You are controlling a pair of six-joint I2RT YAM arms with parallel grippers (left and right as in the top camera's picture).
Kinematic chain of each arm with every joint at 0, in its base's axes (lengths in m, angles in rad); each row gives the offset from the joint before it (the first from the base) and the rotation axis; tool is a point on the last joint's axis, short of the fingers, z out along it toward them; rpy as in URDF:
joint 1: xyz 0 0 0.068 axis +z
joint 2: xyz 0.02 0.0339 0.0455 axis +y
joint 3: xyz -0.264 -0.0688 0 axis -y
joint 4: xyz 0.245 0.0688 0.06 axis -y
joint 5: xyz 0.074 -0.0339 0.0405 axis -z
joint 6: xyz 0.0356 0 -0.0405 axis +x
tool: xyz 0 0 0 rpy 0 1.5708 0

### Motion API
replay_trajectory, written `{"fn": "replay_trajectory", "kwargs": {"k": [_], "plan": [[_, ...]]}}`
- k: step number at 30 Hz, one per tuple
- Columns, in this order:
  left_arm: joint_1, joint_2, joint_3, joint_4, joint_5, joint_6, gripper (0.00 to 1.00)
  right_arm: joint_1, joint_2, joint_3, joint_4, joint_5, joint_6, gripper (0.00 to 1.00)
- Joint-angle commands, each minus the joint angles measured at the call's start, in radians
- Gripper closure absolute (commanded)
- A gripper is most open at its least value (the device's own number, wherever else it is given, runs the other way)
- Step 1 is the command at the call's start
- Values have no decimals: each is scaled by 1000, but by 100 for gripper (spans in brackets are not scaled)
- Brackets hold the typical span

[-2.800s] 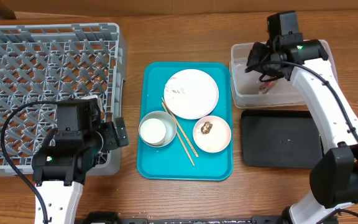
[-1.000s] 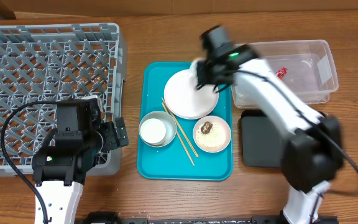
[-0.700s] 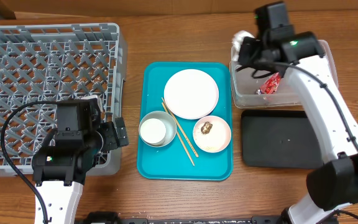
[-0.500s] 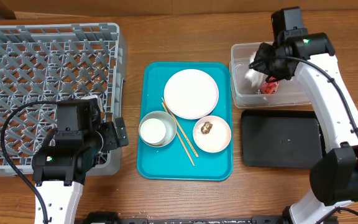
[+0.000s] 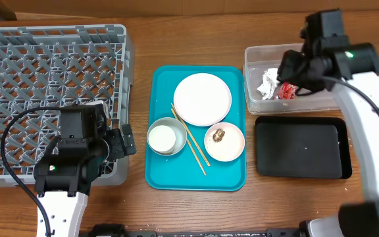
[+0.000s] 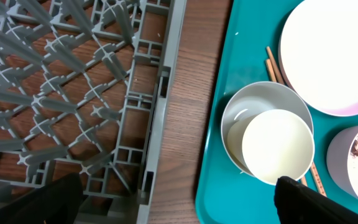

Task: Sort waste into correct bins and load items into the dishwasher
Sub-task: 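Carry the white tissue to the clear bin and release it, then grasp the rim of the pink bowl with rice using the right gripper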

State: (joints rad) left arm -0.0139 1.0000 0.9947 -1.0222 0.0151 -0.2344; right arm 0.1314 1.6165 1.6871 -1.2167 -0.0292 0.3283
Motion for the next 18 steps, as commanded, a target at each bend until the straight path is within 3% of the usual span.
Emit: {"fn": "replay_trajectory", "kwargs": {"k": [1, 4, 5, 8, 13, 18], "plan": [[-6, 0, 24, 2, 11, -13, 0, 21, -111, -81, 19, -25, -21, 49], [-6, 0, 24, 2, 11, -13, 0, 57, -230, -207, 83, -27, -21, 47], [-6, 0, 24, 2, 11, -13, 0, 82, -286, -278, 122, -29, -27, 39], [-6, 0, 24, 2, 11, -13, 0, 144, -360, -403, 191, -71, -86, 29], [-6, 0, 24, 1, 11, -13, 0, 280, -341, -516, 240, -132, -101, 28], [-6, 0, 24, 2, 11, -13, 0, 442, -211, -554, 315, -130, -100, 30]]}}
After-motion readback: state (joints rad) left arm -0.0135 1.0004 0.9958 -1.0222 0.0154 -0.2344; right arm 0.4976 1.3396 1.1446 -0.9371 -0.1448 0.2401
